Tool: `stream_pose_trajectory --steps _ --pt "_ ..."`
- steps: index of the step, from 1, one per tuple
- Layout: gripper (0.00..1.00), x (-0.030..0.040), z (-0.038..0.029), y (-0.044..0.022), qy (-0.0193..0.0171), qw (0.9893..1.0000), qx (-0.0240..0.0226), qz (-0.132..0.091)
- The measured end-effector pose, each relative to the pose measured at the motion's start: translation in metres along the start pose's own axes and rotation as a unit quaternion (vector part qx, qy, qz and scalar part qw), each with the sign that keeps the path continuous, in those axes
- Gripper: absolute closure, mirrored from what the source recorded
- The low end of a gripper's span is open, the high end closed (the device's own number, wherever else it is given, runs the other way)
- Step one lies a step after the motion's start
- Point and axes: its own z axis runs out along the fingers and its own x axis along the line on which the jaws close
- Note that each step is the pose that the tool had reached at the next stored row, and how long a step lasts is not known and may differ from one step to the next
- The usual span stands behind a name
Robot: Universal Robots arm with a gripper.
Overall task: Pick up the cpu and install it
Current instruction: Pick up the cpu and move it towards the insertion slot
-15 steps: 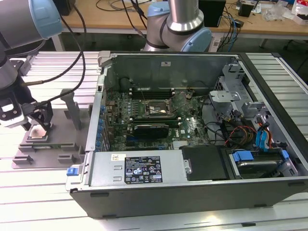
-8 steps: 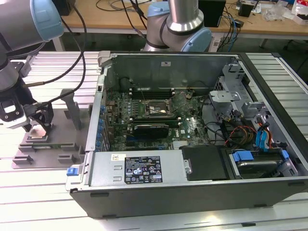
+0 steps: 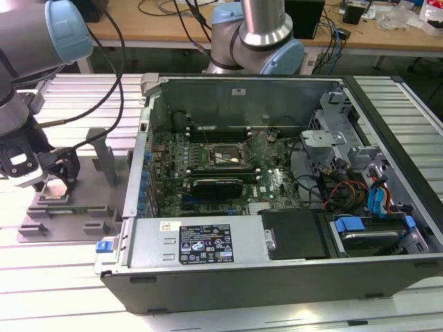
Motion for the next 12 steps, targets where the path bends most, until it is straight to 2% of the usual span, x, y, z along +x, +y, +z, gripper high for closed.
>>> stream_pose_trajectory --steps 5,12 --pt "0.32 0.0035 0.0068 0.0010 0.0000 1.0000 0.0002 0.000" --pt "0.32 0.0055 0.0072 0.0016 0.0000 1.0000 0.0002 0.000"
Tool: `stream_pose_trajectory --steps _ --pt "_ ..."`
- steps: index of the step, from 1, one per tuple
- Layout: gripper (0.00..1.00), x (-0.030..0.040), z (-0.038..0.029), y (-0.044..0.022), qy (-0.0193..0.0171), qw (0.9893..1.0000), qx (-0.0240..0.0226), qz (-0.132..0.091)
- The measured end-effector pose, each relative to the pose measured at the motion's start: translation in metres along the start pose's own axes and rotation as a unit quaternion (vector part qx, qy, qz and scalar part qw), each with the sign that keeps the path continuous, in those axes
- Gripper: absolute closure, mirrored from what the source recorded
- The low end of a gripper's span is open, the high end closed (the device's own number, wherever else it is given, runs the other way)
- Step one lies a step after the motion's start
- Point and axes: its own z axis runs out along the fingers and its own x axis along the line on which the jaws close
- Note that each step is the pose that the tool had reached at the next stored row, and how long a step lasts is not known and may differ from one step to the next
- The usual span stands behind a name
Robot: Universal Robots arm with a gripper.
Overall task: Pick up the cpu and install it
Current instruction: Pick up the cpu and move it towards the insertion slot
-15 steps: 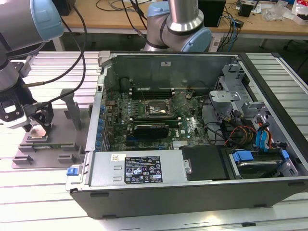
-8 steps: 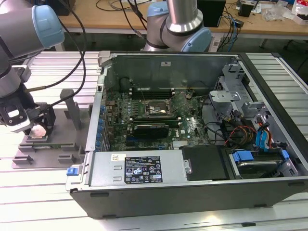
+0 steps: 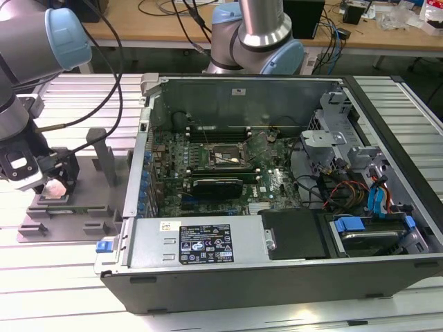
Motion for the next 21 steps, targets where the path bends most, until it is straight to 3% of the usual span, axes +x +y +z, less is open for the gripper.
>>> stream_pose_trajectory --steps 6,7,19,21 --pt "0.34 0.0000 -0.0003 0.0000 0.0000 1.0000 0.0000 0.000" --pt "0.41 0.0000 -0.0003 0.0000 0.0000 1.0000 0.0000 0.000" --pt "0.41 -0.0011 -0.0028 0.0001 0.0000 1.0000 0.0000 0.000" --pt "0.45 -0.0011 -0.0031 0.0001 0.0000 1.0000 0.0000 0.000"
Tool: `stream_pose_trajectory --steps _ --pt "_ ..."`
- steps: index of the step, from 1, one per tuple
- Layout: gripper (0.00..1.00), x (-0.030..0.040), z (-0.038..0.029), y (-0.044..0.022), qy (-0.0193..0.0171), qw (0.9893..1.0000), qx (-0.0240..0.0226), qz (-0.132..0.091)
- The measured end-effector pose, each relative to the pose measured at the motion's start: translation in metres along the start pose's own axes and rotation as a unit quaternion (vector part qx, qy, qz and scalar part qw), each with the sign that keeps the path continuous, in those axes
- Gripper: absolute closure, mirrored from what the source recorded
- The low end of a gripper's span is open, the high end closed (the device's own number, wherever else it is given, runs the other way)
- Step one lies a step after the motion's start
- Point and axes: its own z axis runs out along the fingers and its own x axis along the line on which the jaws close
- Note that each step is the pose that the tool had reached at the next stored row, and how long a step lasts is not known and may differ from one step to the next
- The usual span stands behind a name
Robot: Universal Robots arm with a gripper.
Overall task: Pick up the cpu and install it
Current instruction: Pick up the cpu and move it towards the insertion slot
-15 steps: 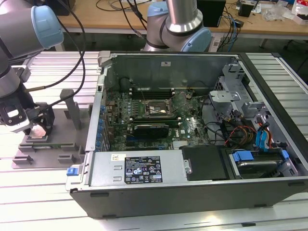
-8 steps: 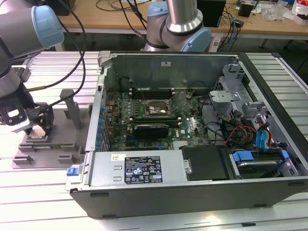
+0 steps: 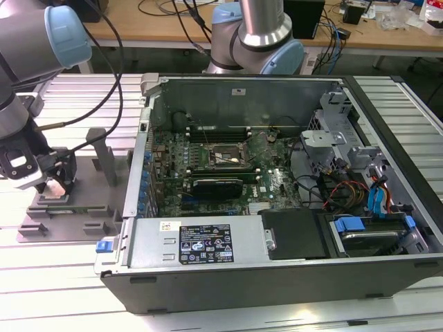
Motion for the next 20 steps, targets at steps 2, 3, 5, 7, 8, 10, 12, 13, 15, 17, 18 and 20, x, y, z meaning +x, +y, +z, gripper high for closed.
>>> stream_pose_trajectory --steps 2,3,5,7,8,10,12,13,15,17,18,20 --pt "0.45 0.0000 -0.0010 0.0000 0.0002 1.0000 0.0002 0.000" --pt "0.45 -0.0001 -0.0035 0.0001 0.0001 1.0000 0.0001 0.000" --pt "0.45 -0.0004 -0.0099 0.0003 0.0001 1.0000 0.0001 0.000" --pt "0.45 -0.0005 -0.0102 0.0003 -0.0001 1.0000 0.0000 0.000" --pt "0.45 -0.0005 -0.0102 0.0003 -0.0001 1.0000 0.0001 0.000" --pt "0.45 -0.0004 -0.0115 0.0003 0.0003 1.0000 0.0003 0.000" --pt "0.45 -0.0009 -0.0215 0.0007 0.0000 1.0000 0.0002 0.000" --pt "0.45 -0.0010 -0.0255 0.0008 0.0000 1.0000 0.0002 0.000" --pt "0.45 -0.0013 -0.0292 0.0010 -0.0002 1.0000 0.0001 0.000" --pt "0.45 -0.0012 -0.0296 0.0010 0.0000 1.0000 0.0002 0.000" --pt "0.45 -0.0013 -0.0331 0.0010 0.0003 1.0000 0.0003 0.000" --pt "0.45 -0.0017 -0.0429 0.0014 0.0001 1.0000 0.0002 0.000"
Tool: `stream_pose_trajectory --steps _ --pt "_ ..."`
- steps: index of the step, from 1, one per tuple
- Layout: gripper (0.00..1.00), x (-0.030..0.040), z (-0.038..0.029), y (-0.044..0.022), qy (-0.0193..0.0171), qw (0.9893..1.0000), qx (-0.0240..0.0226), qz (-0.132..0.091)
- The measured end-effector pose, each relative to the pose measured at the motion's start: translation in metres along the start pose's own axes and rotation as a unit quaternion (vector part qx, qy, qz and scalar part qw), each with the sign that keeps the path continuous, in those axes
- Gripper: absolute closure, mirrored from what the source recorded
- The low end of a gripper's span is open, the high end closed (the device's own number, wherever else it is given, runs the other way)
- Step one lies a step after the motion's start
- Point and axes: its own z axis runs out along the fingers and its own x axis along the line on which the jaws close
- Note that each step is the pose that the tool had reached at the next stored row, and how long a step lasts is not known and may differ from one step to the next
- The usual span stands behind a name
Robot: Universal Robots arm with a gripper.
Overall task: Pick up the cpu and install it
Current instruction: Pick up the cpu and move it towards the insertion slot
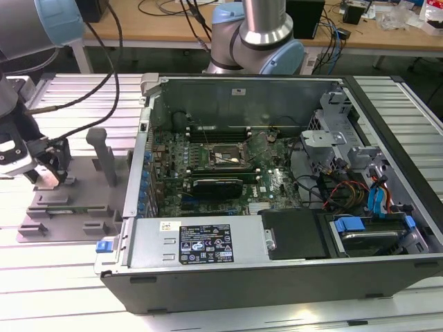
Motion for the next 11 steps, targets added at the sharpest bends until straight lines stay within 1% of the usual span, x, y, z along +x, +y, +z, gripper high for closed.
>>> stream_pose_trajectory --steps 1,2,3,4,5,6,7,11 --pt "0.45 -0.0005 -0.0116 0.0004 0.0000 1.0000 0.0000 0.000" --pt "0.45 -0.0008 -0.0193 0.0006 0.0000 1.0000 0.0000 0.000" --pt "0.45 -0.0013 -0.0291 0.0009 -0.0001 1.0000 -0.0001 0.000" --pt "0.45 -0.0015 -0.0332 0.0011 -0.0001 1.0000 0.0000 0.000" --pt "0.45 -0.0016 -0.0358 0.0011 0.0000 1.0000 0.0000 0.000" --pt "0.45 -0.0018 -0.0416 0.0013 -0.0001 1.0000 0.0000 0.000" --pt "0.45 -0.0019 -0.0430 0.0014 -0.0001 1.0000 -0.0001 0.000" --pt "0.45 -0.0019 -0.0434 0.0014 -0.0001 1.0000 0.0000 0.000"
